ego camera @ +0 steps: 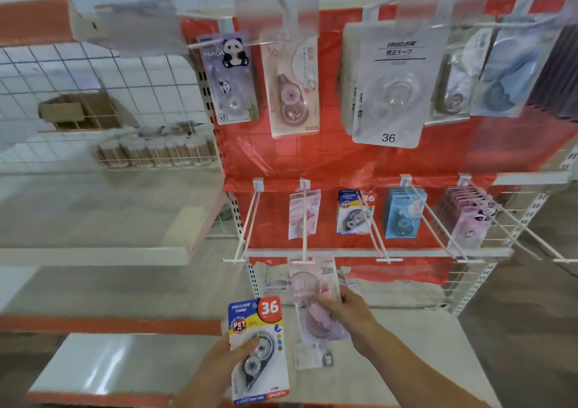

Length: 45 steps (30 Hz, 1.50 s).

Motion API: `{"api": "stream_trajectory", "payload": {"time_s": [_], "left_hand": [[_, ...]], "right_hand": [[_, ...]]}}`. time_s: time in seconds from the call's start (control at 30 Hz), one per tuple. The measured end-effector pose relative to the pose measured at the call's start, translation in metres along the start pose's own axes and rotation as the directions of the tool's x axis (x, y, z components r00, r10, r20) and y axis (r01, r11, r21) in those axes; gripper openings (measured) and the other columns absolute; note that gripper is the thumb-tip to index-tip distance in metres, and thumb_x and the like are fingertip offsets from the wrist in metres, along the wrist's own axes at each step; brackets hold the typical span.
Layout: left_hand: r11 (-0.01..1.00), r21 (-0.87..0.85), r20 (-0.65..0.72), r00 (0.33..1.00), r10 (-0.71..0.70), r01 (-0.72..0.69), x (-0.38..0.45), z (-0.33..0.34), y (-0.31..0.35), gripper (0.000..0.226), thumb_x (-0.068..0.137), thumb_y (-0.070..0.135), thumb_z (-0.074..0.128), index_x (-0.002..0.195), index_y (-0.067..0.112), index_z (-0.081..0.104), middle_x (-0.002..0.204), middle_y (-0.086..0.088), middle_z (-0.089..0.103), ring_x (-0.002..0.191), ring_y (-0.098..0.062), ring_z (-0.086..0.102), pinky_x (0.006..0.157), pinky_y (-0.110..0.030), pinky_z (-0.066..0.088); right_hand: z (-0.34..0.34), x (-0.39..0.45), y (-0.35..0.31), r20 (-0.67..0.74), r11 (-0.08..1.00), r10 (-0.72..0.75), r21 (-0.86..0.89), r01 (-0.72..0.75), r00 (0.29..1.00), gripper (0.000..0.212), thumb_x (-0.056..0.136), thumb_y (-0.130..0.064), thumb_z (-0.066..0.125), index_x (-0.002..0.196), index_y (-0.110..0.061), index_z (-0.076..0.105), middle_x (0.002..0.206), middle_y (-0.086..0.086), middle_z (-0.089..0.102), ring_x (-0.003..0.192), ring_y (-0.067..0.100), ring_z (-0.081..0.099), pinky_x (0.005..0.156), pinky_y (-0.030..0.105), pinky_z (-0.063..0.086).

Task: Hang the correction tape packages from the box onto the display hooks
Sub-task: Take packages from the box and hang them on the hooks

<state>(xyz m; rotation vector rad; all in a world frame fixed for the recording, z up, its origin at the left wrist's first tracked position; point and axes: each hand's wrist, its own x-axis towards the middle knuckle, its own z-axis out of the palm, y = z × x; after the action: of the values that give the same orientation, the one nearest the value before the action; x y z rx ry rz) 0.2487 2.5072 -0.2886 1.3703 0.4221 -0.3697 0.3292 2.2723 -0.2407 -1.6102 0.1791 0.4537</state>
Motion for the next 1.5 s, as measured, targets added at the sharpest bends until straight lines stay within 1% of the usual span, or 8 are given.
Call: {"api": "stream_trajectory", "payload": {"time_s": [0.27, 0.43, 0.6, 0.87, 1.03, 1.23, 1.3, 1.5], "left_hand": [[0.997, -0.076, 0.011, 1.000, 0.017, -0.017, 0.028, -0.003, 0.008, 0.070, 0.059, 0.028, 0.086, 0.120, 0.004, 0.060, 0.110, -0.017, 0.070, 0.099, -0.035, 0.068, 0.075, -0.038, 0.056], [0.999, -0.028, 0.044, 0.998, -0.033, 0.035, 0.035, -0.013, 0.013, 0.080, 0.054, 0.038, 0.086, 0.122, 0.007, 0.059, 0.113, -0.016, 0.069, 0.103, -0.035, 0.066, 0.093, -0.049, 0.051], [0.996, 0.012, 0.083, 0.993, -0.089, 0.088, 0.043, -0.021, 0.010, 0.050, 0.079, 0.026, 0.074, 0.123, 0.007, 0.058, 0.111, -0.015, 0.070, 0.101, -0.034, 0.067, 0.089, -0.046, 0.053], [0.993, 0.018, 0.140, 0.983, -0.120, 0.119, 0.054, -0.018, 0.004, 0.055, 0.075, 0.027, 0.079, 0.122, 0.006, 0.058, 0.110, -0.015, 0.070, 0.100, -0.035, 0.068, 0.089, -0.046, 0.052], [0.990, 0.071, 0.147, 0.980, -0.134, 0.125, 0.060, -0.014, -0.002, 0.049, 0.073, 0.021, 0.072, 0.118, 0.005, 0.060, 0.105, -0.014, 0.072, 0.096, -0.032, 0.069, 0.086, -0.043, 0.053], [0.986, 0.020, 0.140, 0.976, -0.165, 0.164, 0.074, -0.030, -0.013, 0.063, 0.064, 0.017, 0.088, 0.120, 0.002, 0.060, 0.108, -0.020, 0.070, 0.100, -0.038, 0.067, 0.094, -0.050, 0.049], [0.987, 0.019, 0.137, 0.978, -0.158, 0.157, 0.081, -0.034, -0.015, 0.064, 0.064, 0.016, 0.085, 0.120, 0.003, 0.060, 0.107, -0.019, 0.070, 0.098, -0.036, 0.068, 0.092, -0.048, 0.050], [0.986, 0.126, 0.130, 0.983, -0.128, 0.112, 0.098, -0.037, -0.011, 0.098, 0.027, 0.048, 0.096, 0.113, 0.013, 0.064, 0.107, -0.010, 0.072, 0.099, -0.025, 0.069, 0.088, -0.039, 0.052]], "right_hand": [[0.013, 0.021, 0.001, 0.047, 0.999, -0.036, -0.009, 0.037, 0.998, 0.005, 0.088, -0.009, 0.064, 0.090, -0.012, 0.066, 0.084, 0.006, 0.069, 0.072, 0.016, 0.064, 0.060, 0.017, 0.051], [0.021, 0.018, 0.020, -0.012, 0.998, -0.069, -0.012, 0.069, 0.998, 0.007, 0.087, -0.018, 0.066, 0.094, -0.020, 0.065, 0.091, 0.003, 0.070, 0.085, 0.018, 0.066, 0.075, 0.029, 0.052], [0.030, 0.017, 0.027, -0.090, 0.998, -0.065, 0.004, 0.066, 0.994, 0.017, 0.088, -0.023, 0.065, 0.105, -0.019, 0.063, 0.098, 0.003, 0.070, 0.093, 0.019, 0.066, 0.076, 0.028, 0.053], [0.029, 0.021, 0.024, -0.134, 0.998, -0.059, 0.014, 0.061, 0.989, 0.019, 0.091, -0.025, 0.062, 0.108, -0.017, 0.060, 0.099, 0.001, 0.068, 0.089, 0.013, 0.065, 0.067, 0.019, 0.052], [0.027, 0.056, 0.001, -0.189, 0.998, -0.046, -0.049, 0.037, 0.981, 0.016, 0.090, -0.031, 0.061, 0.083, -0.017, 0.065, 0.081, -0.002, 0.067, 0.078, 0.015, 0.063, 0.060, 0.019, 0.047], [0.031, 0.121, -0.017, -0.271, 0.997, 0.036, -0.060, -0.054, 0.962, 0.062, 0.074, -0.067, 0.061, 0.094, -0.008, 0.067, 0.092, 0.008, 0.069, 0.089, 0.026, 0.066, 0.085, 0.041, 0.054], [0.033, 0.140, -0.024, -0.284, 0.996, 0.064, -0.041, -0.079, 0.957, 0.065, 0.075, -0.068, 0.061, 0.102, -0.009, 0.064, 0.097, 0.007, 0.067, 0.093, 0.027, 0.065, 0.086, 0.039, 0.053], [0.039, 0.191, -0.035, -0.343, 0.995, 0.094, 0.009, -0.097, 0.935, 0.066, 0.079, -0.054, 0.068, 0.119, -0.002, 0.058, 0.113, 0.013, 0.064, 0.101, 0.031, 0.062, 0.090, 0.040, 0.052]]}}
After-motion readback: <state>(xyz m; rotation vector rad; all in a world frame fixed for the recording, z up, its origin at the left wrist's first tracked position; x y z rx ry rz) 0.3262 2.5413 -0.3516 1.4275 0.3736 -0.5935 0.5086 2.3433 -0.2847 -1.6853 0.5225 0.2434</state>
